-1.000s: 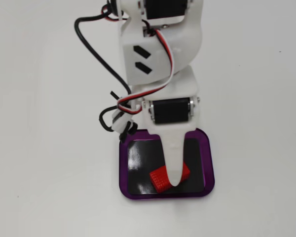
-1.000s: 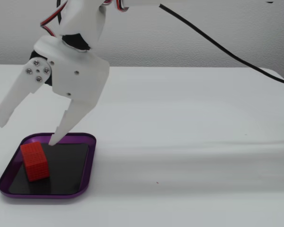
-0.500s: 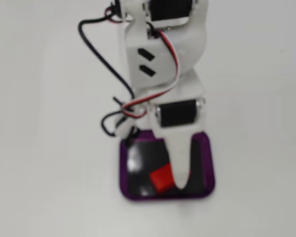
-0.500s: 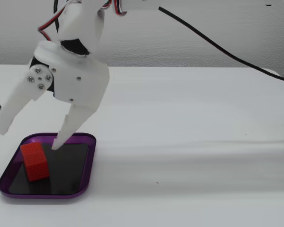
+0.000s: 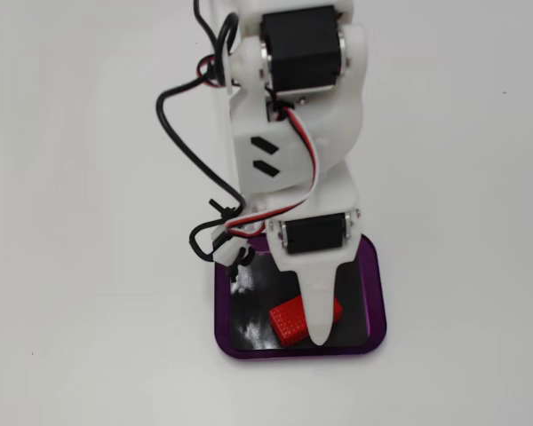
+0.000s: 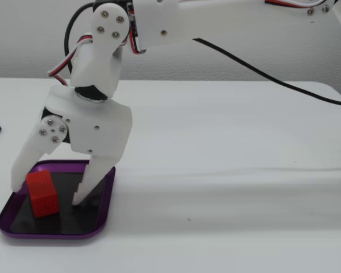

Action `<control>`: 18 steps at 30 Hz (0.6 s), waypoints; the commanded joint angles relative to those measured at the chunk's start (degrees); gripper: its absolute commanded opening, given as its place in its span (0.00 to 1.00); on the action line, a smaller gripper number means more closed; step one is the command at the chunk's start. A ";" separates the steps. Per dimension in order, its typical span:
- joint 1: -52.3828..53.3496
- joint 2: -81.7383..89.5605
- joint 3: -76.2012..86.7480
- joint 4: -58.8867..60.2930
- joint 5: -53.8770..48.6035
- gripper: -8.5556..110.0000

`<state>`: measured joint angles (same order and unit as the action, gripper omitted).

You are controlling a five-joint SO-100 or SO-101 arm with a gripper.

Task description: Remove the cube from the box.

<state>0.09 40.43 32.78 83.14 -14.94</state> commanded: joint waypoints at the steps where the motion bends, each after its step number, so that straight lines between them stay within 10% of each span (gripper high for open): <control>1: -0.26 -1.14 -0.70 -0.79 -0.35 0.26; 8: -0.26 -1.32 -0.70 -1.05 -1.58 0.07; 18: -1.14 8.26 -4.04 1.32 -1.23 0.07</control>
<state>-0.70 41.48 30.15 84.02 -16.26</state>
